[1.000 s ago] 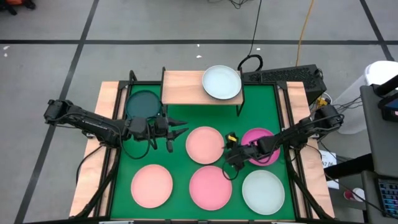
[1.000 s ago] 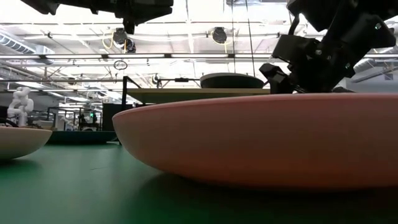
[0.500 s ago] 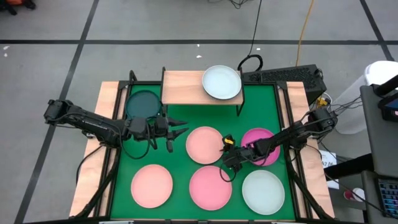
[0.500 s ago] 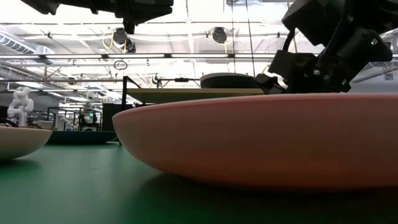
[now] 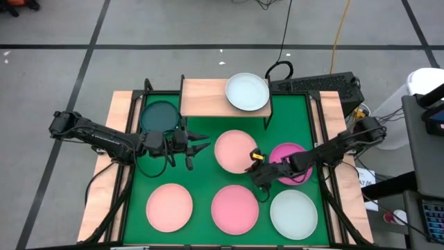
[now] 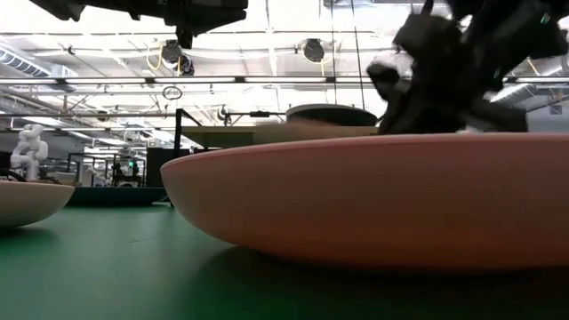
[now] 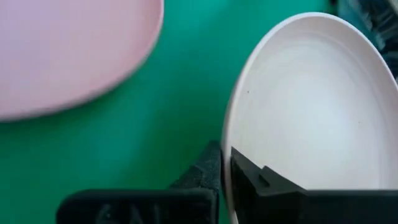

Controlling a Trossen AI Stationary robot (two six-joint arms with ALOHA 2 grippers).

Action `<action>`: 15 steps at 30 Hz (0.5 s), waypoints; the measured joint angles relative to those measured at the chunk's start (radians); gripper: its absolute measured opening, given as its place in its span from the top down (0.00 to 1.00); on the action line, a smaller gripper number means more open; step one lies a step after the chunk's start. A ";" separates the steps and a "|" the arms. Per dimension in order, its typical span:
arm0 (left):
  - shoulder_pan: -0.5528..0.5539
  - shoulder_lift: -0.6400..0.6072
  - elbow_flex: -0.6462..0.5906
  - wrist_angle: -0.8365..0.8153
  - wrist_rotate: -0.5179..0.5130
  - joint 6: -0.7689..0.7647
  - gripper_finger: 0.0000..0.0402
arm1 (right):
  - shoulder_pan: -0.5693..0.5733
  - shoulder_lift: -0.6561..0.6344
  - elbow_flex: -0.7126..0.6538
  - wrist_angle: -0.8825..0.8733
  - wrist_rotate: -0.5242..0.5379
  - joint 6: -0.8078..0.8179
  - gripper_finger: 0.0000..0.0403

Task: Place and stack plates onto a shelf
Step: Stack the top light orange plate on top of the white plate on the shelf

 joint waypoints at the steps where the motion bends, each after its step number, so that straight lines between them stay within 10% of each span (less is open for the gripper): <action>1: 0.000 0.000 0.000 0.000 0.000 0.000 0.70 | 0.006 -0.021 0.000 0.004 -0.010 0.004 0.99; 15: 0.000 0.000 0.001 0.052 0.000 0.009 0.70 | -0.093 -0.382 0.109 0.002 0.172 -0.143 1.00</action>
